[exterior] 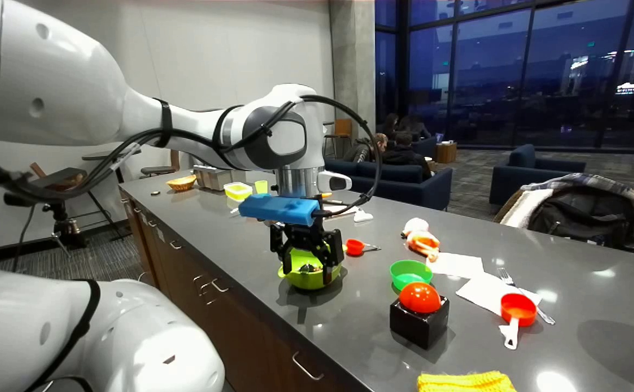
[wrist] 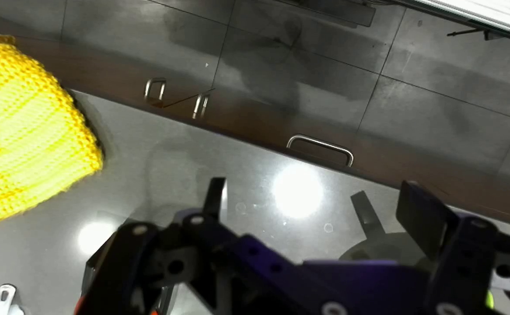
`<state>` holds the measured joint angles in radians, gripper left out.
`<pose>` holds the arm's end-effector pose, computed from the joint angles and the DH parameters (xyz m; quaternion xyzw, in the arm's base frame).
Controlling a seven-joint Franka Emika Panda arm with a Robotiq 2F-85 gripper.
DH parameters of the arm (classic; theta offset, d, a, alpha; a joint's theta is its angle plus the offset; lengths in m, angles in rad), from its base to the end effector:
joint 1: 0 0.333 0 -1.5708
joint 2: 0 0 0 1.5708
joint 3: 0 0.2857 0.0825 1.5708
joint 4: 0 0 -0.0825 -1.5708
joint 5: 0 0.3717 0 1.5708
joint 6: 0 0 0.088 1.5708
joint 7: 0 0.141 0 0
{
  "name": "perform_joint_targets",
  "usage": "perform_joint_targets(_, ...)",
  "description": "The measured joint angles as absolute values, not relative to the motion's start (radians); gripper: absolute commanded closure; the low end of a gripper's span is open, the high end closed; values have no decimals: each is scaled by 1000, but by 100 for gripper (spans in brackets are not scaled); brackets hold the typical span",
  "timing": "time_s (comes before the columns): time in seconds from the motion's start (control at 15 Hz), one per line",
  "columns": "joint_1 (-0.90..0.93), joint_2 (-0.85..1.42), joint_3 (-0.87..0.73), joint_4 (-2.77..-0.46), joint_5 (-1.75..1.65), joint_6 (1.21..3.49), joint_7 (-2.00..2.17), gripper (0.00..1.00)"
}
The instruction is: Press the red button
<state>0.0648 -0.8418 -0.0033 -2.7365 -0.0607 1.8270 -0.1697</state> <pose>0.2987 0.0116 0.3983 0.9913 0.1244 -0.0353 0.0260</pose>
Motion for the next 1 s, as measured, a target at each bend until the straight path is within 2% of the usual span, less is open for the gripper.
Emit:
perform_joint_targets(0.27, 62, -839, -12, -2735, -64, 1829, -170, 0)
perform_joint_targets(0.53, 36, -771, -87, -2687, -105, 1874, -234, 0)
perform_joint_targets(1.0, 51, -426, -206, -2433, -11, 2045, -427, 0)
